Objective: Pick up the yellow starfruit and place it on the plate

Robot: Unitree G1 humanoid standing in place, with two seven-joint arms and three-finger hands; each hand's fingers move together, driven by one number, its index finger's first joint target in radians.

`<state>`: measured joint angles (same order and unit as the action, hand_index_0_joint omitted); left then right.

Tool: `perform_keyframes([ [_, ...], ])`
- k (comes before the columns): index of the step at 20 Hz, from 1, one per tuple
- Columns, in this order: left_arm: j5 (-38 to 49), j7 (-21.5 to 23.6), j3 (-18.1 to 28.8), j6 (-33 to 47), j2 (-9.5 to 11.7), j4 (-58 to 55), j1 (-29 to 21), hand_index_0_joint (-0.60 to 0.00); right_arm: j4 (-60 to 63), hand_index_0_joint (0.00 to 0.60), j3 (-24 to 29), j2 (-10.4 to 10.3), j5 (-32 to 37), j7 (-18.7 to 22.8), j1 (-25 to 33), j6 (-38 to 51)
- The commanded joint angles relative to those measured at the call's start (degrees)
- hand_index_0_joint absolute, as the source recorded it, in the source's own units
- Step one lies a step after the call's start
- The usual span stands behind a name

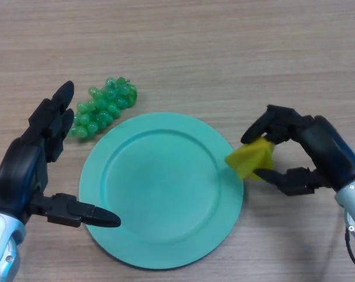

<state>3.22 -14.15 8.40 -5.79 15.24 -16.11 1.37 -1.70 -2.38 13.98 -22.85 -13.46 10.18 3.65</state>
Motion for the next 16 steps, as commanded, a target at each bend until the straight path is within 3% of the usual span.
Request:
perform_keyframes([
  [1,0.5,-0.7,4.7,4.2,1.8,-4.3,-1.1,0.000,-8.2,0.600,0.0,-1.5,8.0,1.2,1.6,-0.2],
  [2,0.4,-0.7,4.7,4.1,1.7,-4.6,-1.0,0.000,-13.3,0.600,-2.2,-2.5,15.8,2.2,1.2,-9.6],
  [5,0.8,-0.4,4.9,3.8,1.7,-5.0,-1.2,0.000,-18.3,0.600,-4.0,-3.0,20.0,2.4,1.0,-15.8],
  [9,0.8,0.2,4.9,5.3,1.4,-5.1,-0.9,0.000,-23.0,0.600,-6.8,-3.1,22.5,4.2,2.3,-18.1],
  [16,1.7,0.6,5.2,5.7,1.3,-5.0,-0.6,0.000,-18.6,0.600,-18.3,-3.1,24.7,12.7,2.6,-14.2],
])
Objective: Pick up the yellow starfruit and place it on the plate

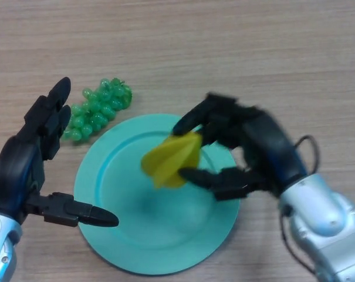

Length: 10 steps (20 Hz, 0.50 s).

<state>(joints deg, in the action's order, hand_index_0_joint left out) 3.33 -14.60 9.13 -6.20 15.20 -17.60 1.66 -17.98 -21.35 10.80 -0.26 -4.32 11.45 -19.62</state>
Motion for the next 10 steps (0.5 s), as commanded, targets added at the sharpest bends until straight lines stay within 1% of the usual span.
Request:
perform_keyframes([
  [1,1.8,1.1,4.6,6.5,1.3,-3.4,-0.7,0.000,-1.7,0.600,-0.1,0.1,2.5,4.2,0.8,9.6],
  [3,2.3,1.3,5.1,6.7,1.4,-3.0,-0.5,0.000,-0.1,0.600,-2.5,0.1,2.9,6.1,-1.0,10.3],
  [4,2.6,1.7,5.3,7.4,1.3,-2.7,-0.4,0.000,1.4,0.600,-3.8,0.1,1.9,6.6,-2.2,11.3],
  [6,2.5,2.3,5.0,7.9,1.2,-2.4,-0.5,0.000,4.0,0.600,-5.5,0.1,0.9,8.1,-2.8,13.0],
  [9,2.9,2.9,4.7,6.9,1.1,-2.2,-0.7,0.000,4.2,0.600,-6.3,0.1,-1.8,8.2,-3.9,12.4],
  [10,2.9,4.0,4.7,6.2,1.2,-2.1,-1.3,0.000,3.4,0.600,-6.6,0.1,-4.6,7.3,-4.3,12.4],
])
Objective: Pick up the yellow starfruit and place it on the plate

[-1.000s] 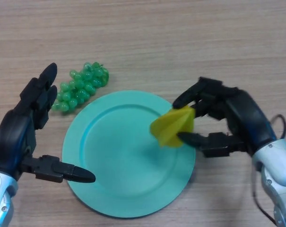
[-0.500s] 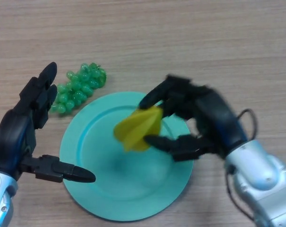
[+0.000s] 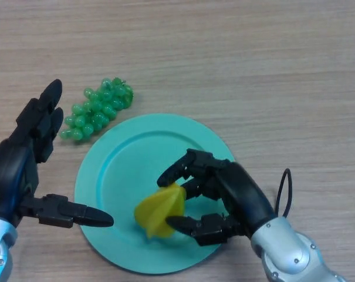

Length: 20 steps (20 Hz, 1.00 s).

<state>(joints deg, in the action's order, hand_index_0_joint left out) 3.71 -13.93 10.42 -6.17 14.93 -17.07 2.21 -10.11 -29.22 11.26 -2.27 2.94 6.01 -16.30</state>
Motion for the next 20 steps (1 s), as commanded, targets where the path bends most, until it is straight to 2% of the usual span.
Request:
perform_keyframes([
  [1,2.4,3.8,3.4,6.1,1.6,-2.6,-2.2,0.000,-4.3,0.600,1.0,-0.4,-5.3,-0.4,1.6,9.3],
  [2,2.4,4.0,3.3,6.1,1.5,-2.6,-2.2,0.000,-4.4,0.450,1.0,-0.4,-6.1,-1.1,1.6,9.6],
  [3,2.3,4.3,3.2,6.3,1.5,-2.6,-2.3,0.000,-4.3,0.350,1.1,-0.4,-7.2,-2.1,1.6,10.3],
  [4,2.2,4.7,2.9,6.6,1.5,-2.6,-2.5,0.000,-4.4,0.201,1.6,-0.4,-9.1,-3.7,1.8,12.3],
  [6,1.8,5.4,2.2,7.4,1.5,-2.5,-3.2,0.000,-5.6,0.000,4.6,-0.4,-12.5,-6.5,3.4,16.1],
  [9,1.5,5.8,1.7,7.9,1.3,-2.9,-3.2,0.000,-8.1,0.000,9.6,-0.4,-11.2,-8.1,4.2,16.2],
  [10,1.6,6.0,1.4,8.6,1.2,-2.6,-3.2,0.000,-10.5,0.000,13.1,-0.4,-9.8,-9.8,4.0,14.6],
  [11,1.9,6.0,1.4,8.3,1.2,-2.9,-3.1,0.000,-11.3,0.000,14.5,-0.4,-10.0,-10.6,3.8,14.3],
  [12,2.6,5.3,1.6,6.6,1.3,-3.8,-3.1,0.000,-13.0,0.000,18.6,-0.4,-10.1,-13.0,1.9,14.4],
  [14,3.3,4.6,1.8,5.8,1.2,-4.9,-2.8,0.000,-14.4,0.000,23.2,-0.2,-8.5,-15.0,-1.4,15.6],
  [15,3.6,4.3,1.8,5.5,1.2,-5.3,-2.5,0.000,-14.6,0.000,24.2,0.2,-7.7,-14.8,-2.5,16.2],
  [18,5.3,3.4,2.6,3.5,0.9,-6.9,-1.7,0.000,-22.4,0.000,29.0,0.9,5.4,-13.1,-8.8,9.0],
  [20,5.0,3.4,2.4,2.4,1.1,-7.1,-2.0,0.000,-25.2,0.000,30.7,1.4,7.5,-12.8,-10.0,6.6],
])
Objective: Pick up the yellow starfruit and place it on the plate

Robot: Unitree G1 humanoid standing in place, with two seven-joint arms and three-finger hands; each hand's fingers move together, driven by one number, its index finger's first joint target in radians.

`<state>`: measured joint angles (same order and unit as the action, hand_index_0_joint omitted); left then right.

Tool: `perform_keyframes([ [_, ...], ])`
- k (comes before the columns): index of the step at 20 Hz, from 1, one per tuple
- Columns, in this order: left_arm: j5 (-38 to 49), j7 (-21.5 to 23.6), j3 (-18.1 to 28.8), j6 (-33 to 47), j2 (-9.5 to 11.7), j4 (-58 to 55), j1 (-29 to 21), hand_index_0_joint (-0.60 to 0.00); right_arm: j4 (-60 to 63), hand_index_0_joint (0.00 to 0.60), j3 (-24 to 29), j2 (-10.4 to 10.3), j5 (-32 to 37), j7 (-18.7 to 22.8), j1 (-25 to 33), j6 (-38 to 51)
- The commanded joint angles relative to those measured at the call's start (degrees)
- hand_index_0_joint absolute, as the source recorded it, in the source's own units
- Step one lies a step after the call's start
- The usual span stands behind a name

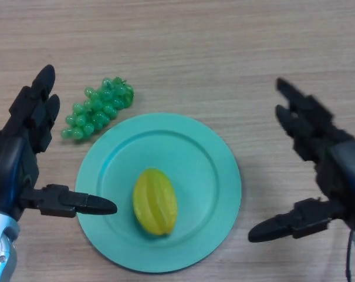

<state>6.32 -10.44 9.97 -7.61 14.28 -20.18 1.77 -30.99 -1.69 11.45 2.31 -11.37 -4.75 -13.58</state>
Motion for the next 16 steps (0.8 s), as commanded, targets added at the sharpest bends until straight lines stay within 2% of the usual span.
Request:
perform_keyframes([
  [1,2.3,-0.3,2.7,2.9,1.8,-4.4,-1.7,0.000,-4.6,0.000,3.4,1.3,2.6,1.4,0.7,3.5],
  [3,2.1,-1.5,2.4,1.6,2.0,-5.1,-2.2,0.000,-5.4,0.000,4.6,1.6,2.4,0.9,1.4,2.5],
  [8,2.1,-0.1,1.6,3.8,1.7,-4.3,-2.7,0.000,-5.0,0.000,5.4,1.6,1.9,0.3,1.0,3.2],
  [16,2.1,-0.3,2.3,2.4,1.5,-6.1,-1.6,0.000,-5.9,0.000,2.1,1.0,0.7,1.5,1.3,2.0],
])
